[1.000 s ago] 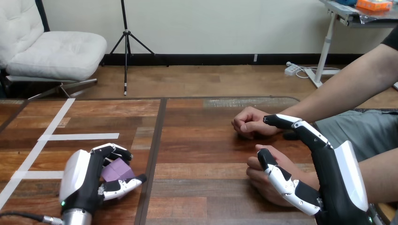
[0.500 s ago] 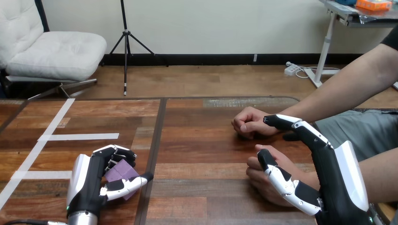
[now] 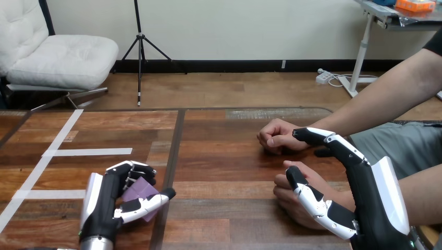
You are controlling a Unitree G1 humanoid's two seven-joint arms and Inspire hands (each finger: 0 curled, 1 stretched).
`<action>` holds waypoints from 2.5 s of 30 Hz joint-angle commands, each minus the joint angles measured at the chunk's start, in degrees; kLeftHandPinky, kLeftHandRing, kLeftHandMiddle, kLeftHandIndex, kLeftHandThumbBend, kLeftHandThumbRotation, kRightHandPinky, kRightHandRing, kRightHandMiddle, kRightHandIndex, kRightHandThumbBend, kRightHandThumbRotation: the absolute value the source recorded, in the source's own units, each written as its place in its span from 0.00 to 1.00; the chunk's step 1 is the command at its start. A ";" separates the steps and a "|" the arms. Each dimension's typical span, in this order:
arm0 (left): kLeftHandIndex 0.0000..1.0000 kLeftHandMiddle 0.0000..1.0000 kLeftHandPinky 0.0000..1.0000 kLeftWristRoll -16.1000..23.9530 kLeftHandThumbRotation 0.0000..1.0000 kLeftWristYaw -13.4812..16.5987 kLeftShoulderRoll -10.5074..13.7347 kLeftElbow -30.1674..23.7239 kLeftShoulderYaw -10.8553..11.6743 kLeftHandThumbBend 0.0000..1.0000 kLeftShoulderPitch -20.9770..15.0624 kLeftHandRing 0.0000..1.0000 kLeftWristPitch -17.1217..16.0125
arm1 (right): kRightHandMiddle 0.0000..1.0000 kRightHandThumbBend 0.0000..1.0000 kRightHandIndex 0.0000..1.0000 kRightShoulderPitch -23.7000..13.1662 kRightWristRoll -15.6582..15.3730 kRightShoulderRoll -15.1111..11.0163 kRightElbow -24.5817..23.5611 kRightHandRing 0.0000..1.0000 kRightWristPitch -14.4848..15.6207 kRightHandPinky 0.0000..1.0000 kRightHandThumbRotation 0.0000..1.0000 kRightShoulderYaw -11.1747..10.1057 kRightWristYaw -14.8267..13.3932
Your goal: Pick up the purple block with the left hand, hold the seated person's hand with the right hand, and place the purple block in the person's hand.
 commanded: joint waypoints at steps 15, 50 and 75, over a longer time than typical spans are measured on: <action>0.50 0.49 0.37 -3.19 0.20 -5.82 -3.56 -3.90 2.85 0.87 -0.21 0.43 -4.44 | 0.76 0.42 0.73 -2.37 0.70 -0.72 -2.47 0.77 -0.32 0.69 0.41 -0.43 -0.34; 0.49 0.49 0.35 -3.37 0.21 -7.91 -6.25 -6.38 3.44 0.89 1.06 0.42 -5.22 | 0.76 0.47 0.75 -2.78 0.45 -1.09 -2.74 0.77 0.76 0.70 0.36 -1.12 -0.98; 0.49 0.49 0.35 -5.18 0.18 -11.26 -7.37 -8.71 4.45 0.88 2.16 0.42 -7.27 | 0.81 0.60 0.79 -1.79 -4.77 -5.13 -9.23 0.78 10.20 0.69 0.25 -3.72 3.64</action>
